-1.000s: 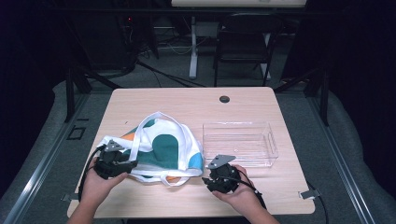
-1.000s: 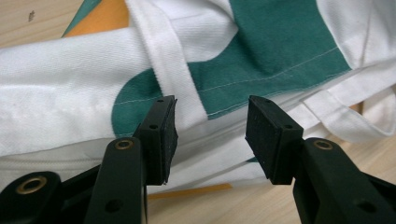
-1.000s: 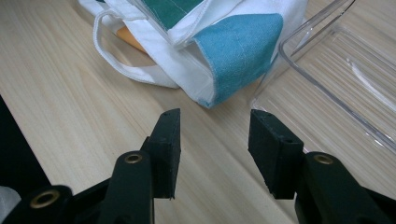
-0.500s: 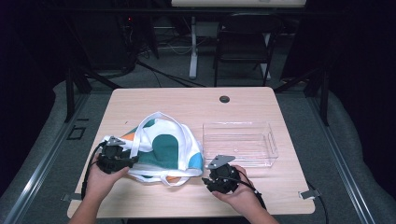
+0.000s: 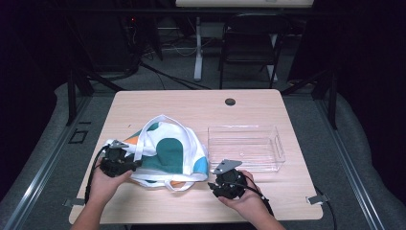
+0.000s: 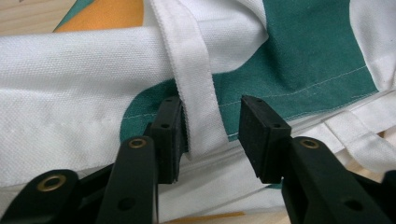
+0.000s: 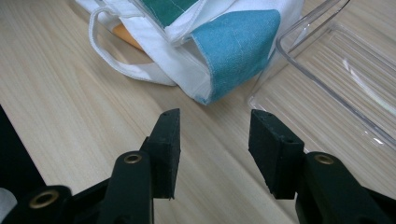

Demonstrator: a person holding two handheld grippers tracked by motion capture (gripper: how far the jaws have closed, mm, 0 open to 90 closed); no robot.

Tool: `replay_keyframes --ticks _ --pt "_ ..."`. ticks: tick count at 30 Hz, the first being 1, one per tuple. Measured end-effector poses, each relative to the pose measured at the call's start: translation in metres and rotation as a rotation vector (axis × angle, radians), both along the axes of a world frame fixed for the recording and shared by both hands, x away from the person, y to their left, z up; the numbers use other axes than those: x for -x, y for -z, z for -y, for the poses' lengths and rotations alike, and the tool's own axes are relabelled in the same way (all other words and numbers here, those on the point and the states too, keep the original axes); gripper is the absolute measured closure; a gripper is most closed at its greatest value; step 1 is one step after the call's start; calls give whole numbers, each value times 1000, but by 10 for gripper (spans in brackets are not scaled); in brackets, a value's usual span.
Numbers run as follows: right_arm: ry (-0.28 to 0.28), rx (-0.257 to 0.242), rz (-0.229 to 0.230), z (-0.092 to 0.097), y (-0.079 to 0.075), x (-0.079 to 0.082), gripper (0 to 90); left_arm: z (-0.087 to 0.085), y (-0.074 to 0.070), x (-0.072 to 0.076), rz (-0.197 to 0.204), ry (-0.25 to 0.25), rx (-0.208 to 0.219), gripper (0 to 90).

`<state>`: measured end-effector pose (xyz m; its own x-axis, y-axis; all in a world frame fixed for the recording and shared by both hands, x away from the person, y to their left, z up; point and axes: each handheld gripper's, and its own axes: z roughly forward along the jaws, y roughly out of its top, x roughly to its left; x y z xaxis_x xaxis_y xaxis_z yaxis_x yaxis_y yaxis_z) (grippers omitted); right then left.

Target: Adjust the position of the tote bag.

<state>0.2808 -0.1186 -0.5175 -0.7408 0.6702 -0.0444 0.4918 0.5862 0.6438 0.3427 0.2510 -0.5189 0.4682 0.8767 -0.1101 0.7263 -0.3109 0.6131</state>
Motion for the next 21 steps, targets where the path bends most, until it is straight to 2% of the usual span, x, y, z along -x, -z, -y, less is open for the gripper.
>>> replay_keyframes --ticks 11,21 --pt "8 -43 -11 2 -2 1 538 -2 -1 0 9 1 -6 747" --pt "-10 -31 -5 0 -1 1 538 -3 -5 3 34 15 -8 871"
